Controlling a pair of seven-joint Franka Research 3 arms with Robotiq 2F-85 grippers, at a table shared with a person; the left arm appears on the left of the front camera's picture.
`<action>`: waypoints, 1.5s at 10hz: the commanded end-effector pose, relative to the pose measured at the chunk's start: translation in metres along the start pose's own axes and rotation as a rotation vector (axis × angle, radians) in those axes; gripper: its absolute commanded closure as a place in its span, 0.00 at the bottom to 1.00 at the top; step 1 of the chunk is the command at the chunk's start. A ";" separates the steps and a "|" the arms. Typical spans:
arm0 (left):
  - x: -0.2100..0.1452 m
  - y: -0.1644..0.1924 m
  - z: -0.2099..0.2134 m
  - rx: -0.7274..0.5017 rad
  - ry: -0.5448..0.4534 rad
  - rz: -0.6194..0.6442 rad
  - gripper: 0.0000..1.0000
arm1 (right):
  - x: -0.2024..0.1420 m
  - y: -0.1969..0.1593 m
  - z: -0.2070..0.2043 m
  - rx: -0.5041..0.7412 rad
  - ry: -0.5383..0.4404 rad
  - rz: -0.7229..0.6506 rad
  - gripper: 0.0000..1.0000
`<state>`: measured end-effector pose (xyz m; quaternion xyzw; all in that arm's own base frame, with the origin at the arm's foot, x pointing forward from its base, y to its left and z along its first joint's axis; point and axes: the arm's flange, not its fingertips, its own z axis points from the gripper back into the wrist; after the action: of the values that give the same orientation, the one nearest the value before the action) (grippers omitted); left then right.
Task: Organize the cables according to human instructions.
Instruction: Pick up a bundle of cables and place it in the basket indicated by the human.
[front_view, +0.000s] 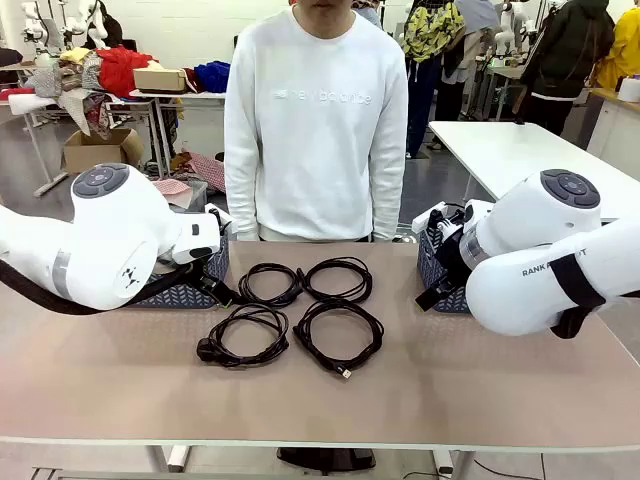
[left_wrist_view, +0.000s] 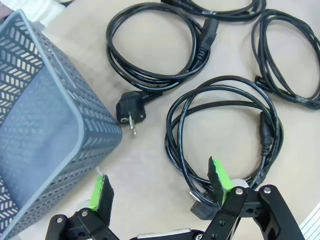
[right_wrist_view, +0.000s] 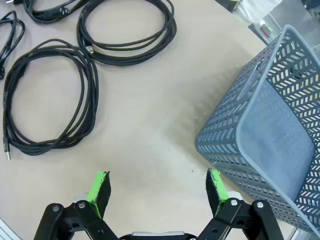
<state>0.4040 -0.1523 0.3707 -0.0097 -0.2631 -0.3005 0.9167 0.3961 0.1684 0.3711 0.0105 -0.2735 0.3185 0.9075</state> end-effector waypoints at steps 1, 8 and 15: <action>0.000 0.000 0.000 0.000 0.000 0.000 0.00 | 0.000 0.000 0.000 0.000 0.000 0.000 0.00; 0.000 0.000 0.000 0.000 0.000 0.000 0.00 | 0.000 0.000 0.000 0.000 0.000 0.000 0.00; -0.001 0.013 0.042 -0.088 -0.047 -0.036 0.00 | 0.000 -0.022 0.032 0.147 -0.049 0.041 0.00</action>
<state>0.3980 -0.1552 0.3973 -0.0291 -0.2737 -0.3114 0.9096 0.3914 0.1695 0.3876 0.0470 -0.2755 0.3320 0.9009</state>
